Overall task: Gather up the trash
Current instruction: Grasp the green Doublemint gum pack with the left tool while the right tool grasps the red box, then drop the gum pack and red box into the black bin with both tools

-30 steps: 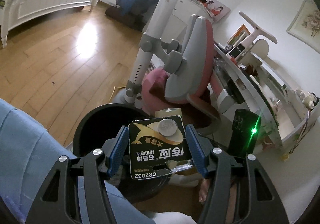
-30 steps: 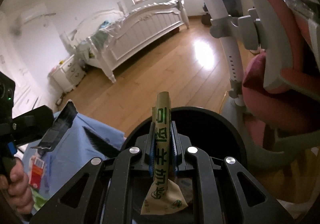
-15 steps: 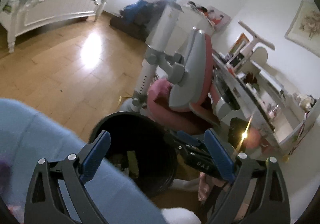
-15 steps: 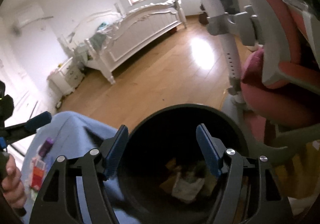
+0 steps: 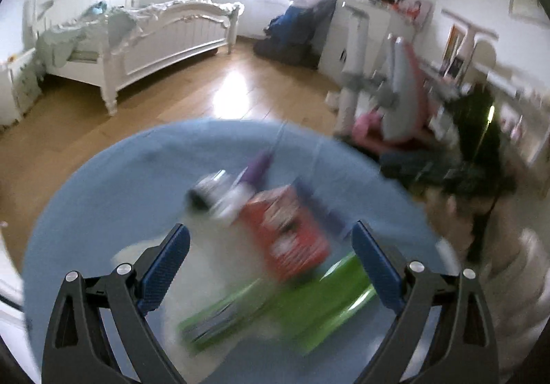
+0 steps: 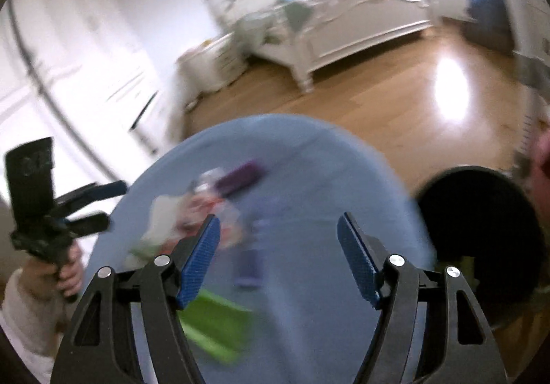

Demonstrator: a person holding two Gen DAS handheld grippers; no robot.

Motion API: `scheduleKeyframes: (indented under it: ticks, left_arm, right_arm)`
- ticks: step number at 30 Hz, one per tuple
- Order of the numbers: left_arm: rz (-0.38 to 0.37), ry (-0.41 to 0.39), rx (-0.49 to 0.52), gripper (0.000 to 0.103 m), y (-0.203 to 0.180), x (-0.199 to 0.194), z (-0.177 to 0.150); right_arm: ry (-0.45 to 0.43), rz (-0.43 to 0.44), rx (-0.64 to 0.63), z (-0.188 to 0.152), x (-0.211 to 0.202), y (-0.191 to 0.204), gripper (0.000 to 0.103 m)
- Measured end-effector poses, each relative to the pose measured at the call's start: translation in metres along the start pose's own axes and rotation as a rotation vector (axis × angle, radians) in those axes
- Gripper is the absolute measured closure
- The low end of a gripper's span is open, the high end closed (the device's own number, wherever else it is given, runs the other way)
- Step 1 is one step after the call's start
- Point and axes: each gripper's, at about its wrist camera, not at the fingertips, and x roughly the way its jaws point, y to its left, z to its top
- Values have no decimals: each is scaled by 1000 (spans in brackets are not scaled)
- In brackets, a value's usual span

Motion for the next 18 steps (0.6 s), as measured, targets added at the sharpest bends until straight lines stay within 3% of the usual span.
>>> scheduleKeyframes:
  ticks: [3,5,10,11,12,13,14,18]
  left_arm:
    - [48,33,66,13,10,2,-19]
    - [63,86,111,27,15,11,-31]
    - [69,132,209,42,14,30,-49]
    - [60,138,217,46,13,32,-51]
    - [66,153,226,56,12,35,-51]
    - [79,152,230,66,11,35,-51]
    - [88,149,227,71,10,35,-50]
    - [107,126,161,73,19,30,-49]
  right_arm:
    - [53,31,-43,4,26,41,29]
    - [104,33,-64,5,47,65,29]
    - [221,-57,-78,2,95,94,29]
    - [228,-82,-80,-3,100,92,29]
    - [231,-105,-88,-3,105,94,37]
    - [226,-107,-97,-4,106,93,40]
    - [218,-108,-104,-5,105,94,42]
    - [180,-80,-123,-4,92,86,47]
